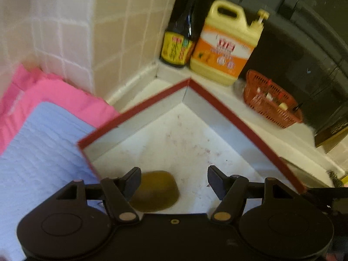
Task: Organize fruits
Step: 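Carry both fruits into the white tray and open both tools, then grasp a stickered kiwi with the left tool while the right tool grasps an orange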
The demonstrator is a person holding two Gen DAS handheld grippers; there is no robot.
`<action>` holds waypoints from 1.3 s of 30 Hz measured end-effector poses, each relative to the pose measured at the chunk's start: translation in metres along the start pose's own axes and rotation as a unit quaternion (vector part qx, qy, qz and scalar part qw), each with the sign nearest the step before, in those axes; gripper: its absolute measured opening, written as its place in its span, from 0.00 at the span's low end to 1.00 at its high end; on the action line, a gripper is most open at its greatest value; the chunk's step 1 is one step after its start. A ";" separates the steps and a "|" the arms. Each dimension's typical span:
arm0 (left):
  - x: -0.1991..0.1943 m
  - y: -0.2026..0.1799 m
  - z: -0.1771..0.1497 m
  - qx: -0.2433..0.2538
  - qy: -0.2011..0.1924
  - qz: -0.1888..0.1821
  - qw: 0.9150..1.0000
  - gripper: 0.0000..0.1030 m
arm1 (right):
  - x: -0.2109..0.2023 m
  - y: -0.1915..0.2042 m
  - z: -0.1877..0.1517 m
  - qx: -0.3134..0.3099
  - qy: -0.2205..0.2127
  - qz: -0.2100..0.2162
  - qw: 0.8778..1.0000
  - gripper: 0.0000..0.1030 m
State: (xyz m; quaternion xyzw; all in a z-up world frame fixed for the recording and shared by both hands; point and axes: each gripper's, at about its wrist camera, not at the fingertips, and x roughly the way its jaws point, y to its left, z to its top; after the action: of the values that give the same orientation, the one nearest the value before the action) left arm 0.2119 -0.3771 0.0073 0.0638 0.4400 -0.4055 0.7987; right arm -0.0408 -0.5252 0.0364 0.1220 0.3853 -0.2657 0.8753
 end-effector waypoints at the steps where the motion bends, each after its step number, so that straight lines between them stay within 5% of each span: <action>1: -0.009 0.001 -0.003 0.000 -0.007 0.002 1.000 0.78 | -0.005 0.002 0.000 0.001 -0.005 0.001 1.000 0.55; 10: -0.105 0.025 -0.056 -0.024 -0.068 0.053 0.996 0.78 | -0.036 0.046 -0.005 -0.031 -0.031 0.032 0.999 0.60; 16: -0.187 0.058 -0.107 -0.070 -0.114 0.111 0.985 0.78 | -0.045 0.104 -0.012 -0.085 -0.035 0.064 0.994 0.66; 30: -0.330 0.153 -0.250 -0.197 -0.150 0.289 0.925 0.79 | -0.024 0.237 -0.050 -0.195 -0.001 0.135 0.972 0.66; 39: -0.361 0.180 -0.338 -0.281 -0.139 0.322 0.893 0.79 | 0.003 0.299 -0.075 -0.237 0.032 0.166 0.957 0.59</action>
State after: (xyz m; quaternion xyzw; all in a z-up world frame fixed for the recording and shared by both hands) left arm 0.0163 0.1107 0.0295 -0.0824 0.3757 0.0096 0.9230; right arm 0.0825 -0.2467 -0.0141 -0.0186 0.4391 -0.0135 0.8982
